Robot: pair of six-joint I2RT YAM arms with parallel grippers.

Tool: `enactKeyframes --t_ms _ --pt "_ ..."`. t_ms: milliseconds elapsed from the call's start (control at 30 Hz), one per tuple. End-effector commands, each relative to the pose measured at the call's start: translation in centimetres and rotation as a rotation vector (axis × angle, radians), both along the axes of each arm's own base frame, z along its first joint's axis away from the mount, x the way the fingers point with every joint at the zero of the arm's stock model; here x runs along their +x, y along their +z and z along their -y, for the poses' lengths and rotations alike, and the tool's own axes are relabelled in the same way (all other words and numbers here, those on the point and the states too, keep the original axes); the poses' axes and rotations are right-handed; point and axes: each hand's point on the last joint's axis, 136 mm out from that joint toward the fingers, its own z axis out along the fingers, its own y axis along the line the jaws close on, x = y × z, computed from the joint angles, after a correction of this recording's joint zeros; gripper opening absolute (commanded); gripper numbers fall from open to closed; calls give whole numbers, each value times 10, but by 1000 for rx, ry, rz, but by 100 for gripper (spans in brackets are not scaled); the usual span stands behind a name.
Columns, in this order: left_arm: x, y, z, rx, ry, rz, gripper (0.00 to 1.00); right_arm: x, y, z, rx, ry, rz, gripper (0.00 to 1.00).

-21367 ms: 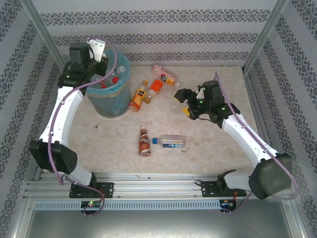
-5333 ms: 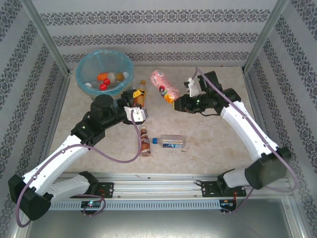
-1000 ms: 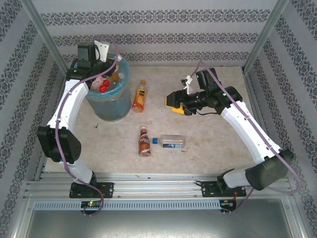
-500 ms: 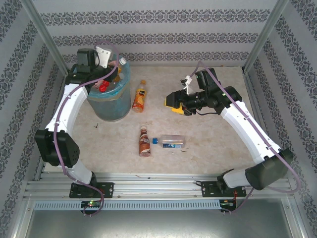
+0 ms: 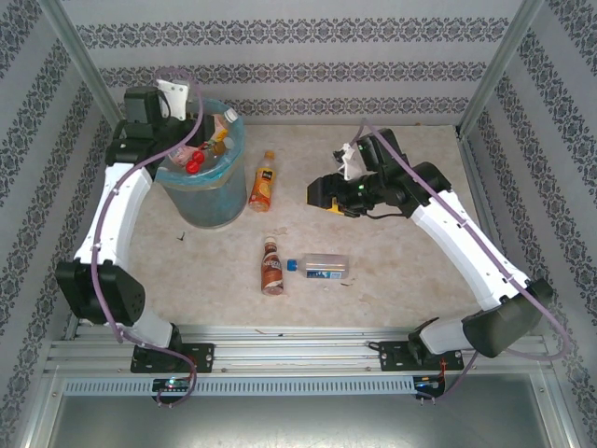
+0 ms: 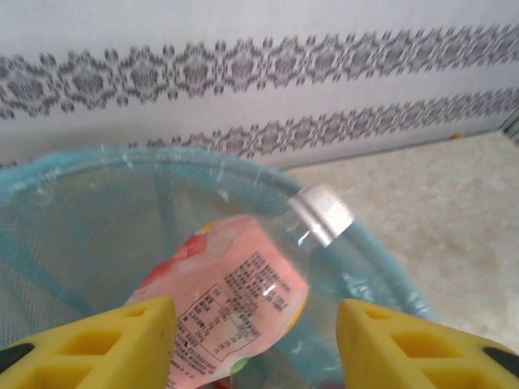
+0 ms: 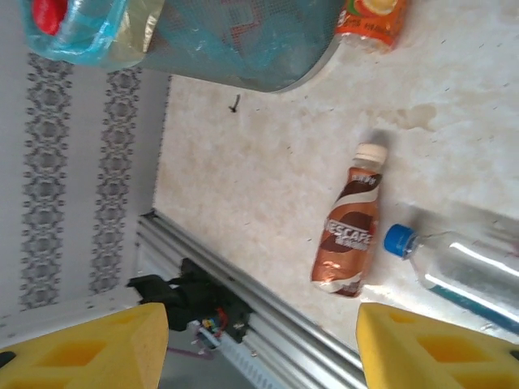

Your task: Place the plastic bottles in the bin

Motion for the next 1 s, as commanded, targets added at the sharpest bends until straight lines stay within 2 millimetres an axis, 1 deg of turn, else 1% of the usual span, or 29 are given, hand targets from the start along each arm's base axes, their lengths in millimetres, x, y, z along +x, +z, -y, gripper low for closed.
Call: enactKeyframes --t_ms 0,33,100,133,233,333,400,500,600,700,800,967 --pt "-31 79 2 -74 6 210 57 14 -22 2 -151 -44 62 63" --pt "-40 83 4 -79 4 224 57 19 -28 -2 -171 -53 74 64" --pt "-61 84 8 -86 -5 242 57 31 -40 -18 -195 -52 93 69" --pt "-72 82 10 -92 -13 249 57 37 -45 -25 -200 -52 101 71" --pt "-111 68 21 -110 -72 276 58 62 -63 -48 -214 -57 138 71" --pt "-149 43 29 -145 -120 277 58 93 -86 -68 -220 -87 147 70" --pt "-172 20 35 -165 -154 257 57 114 -102 -79 -246 -101 152 71" --pt "-200 -19 42 -168 -199 215 59 143 -126 -95 -258 -117 138 73" --pt "-218 -48 43 -154 -215 177 59 169 -146 -107 -256 -146 125 74" --pt "-222 -70 43 -155 -217 147 61 190 -162 -115 -269 -166 122 76" --pt "-220 -82 43 -169 -209 155 61 204 -177 -119 -275 -180 105 77" --pt "-218 -86 42 -173 -201 192 63 218 -208 -115 -321 -207 68 77"
